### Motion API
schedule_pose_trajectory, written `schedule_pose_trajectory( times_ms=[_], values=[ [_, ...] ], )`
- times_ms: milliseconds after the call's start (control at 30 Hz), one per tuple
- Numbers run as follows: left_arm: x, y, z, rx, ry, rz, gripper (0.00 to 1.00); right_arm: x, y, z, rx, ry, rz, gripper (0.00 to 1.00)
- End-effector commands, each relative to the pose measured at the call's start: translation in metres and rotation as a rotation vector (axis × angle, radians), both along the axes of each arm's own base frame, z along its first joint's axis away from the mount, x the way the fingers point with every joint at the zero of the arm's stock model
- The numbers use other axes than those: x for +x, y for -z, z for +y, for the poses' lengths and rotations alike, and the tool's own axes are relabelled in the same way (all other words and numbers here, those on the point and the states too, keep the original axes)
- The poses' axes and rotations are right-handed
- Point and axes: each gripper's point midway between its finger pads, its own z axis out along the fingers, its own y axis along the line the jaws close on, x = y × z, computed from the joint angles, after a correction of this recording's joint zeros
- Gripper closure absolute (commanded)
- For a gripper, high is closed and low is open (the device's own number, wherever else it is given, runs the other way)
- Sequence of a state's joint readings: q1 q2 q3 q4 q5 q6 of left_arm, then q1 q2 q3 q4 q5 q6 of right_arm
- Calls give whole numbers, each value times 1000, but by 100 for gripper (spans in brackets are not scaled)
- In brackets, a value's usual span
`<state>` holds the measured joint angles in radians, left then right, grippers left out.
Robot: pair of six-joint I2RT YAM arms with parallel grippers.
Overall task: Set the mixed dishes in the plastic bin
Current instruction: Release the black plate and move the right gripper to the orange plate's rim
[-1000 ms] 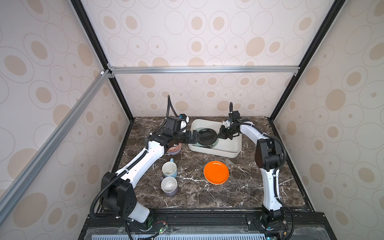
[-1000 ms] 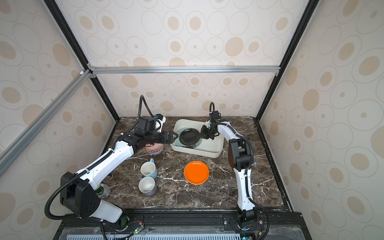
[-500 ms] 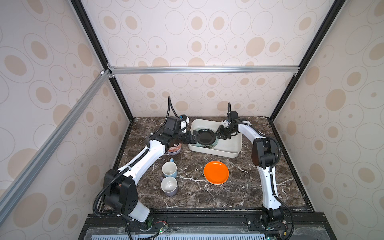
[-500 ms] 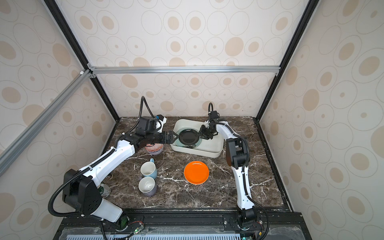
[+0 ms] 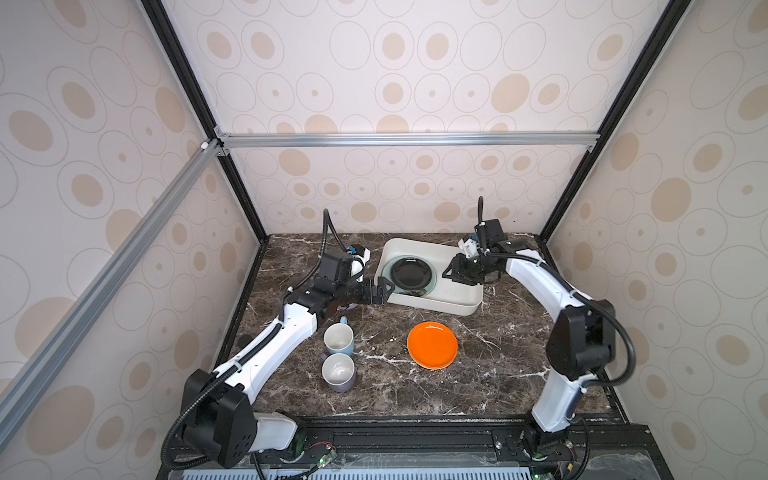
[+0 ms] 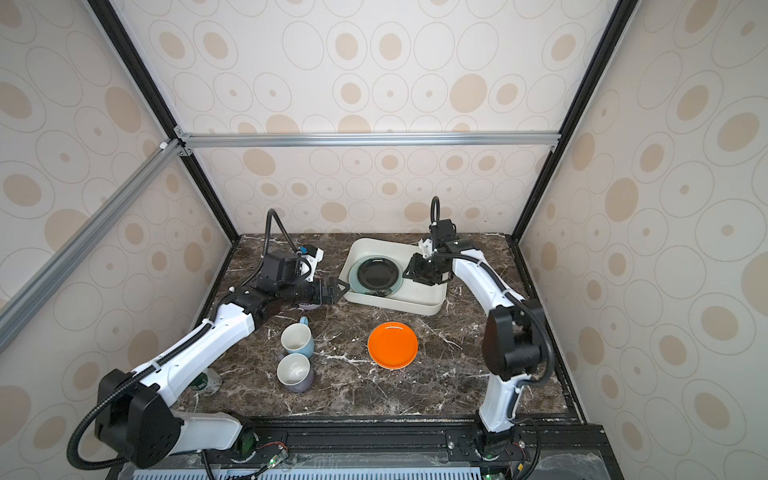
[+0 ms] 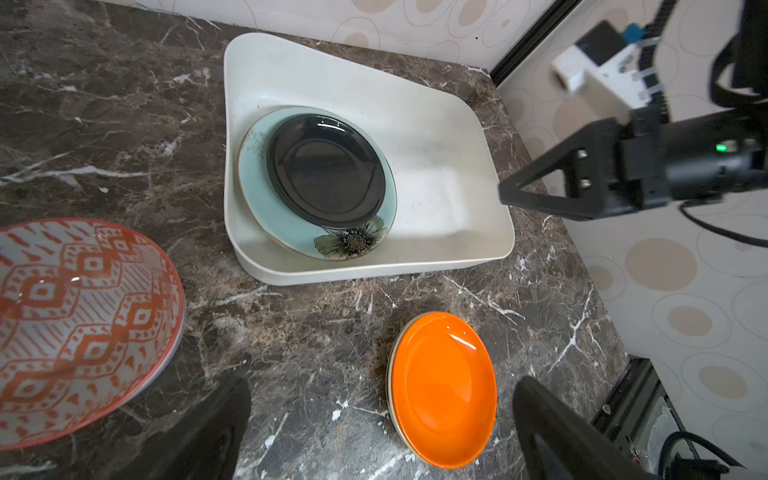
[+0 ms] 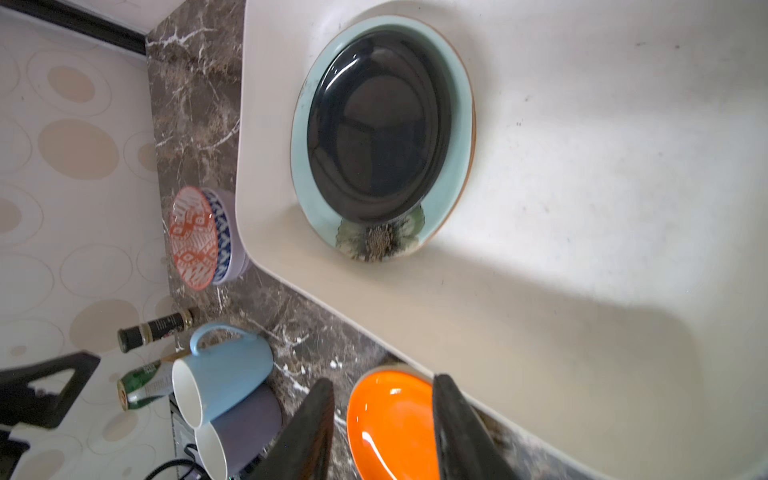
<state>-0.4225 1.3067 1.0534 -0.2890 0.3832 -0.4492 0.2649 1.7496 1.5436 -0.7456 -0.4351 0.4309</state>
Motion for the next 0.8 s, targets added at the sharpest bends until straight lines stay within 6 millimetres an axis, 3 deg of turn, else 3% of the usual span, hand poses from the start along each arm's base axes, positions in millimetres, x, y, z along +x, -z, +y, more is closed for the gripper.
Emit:
schedule_pose_trajectory(
  times_ms=[0,167,300,467,767],
  values=[
    [-13,-3,2,-46,-1,-10,1,-55,27,-9,-115,-32,91,59],
    [-38,8,7,-50,5,-4,1,-112,63,-17,-211,-42,159,58],
    [-49,13,9,-45,9,-4,1,-134,85,-19,-265,-47,190,58],
    [-58,18,10,-46,10,-3,1,-143,104,-20,-317,-47,210,58],
    [-63,22,12,-28,11,-1,1,-137,134,-24,-374,-37,246,61]
  ],
)
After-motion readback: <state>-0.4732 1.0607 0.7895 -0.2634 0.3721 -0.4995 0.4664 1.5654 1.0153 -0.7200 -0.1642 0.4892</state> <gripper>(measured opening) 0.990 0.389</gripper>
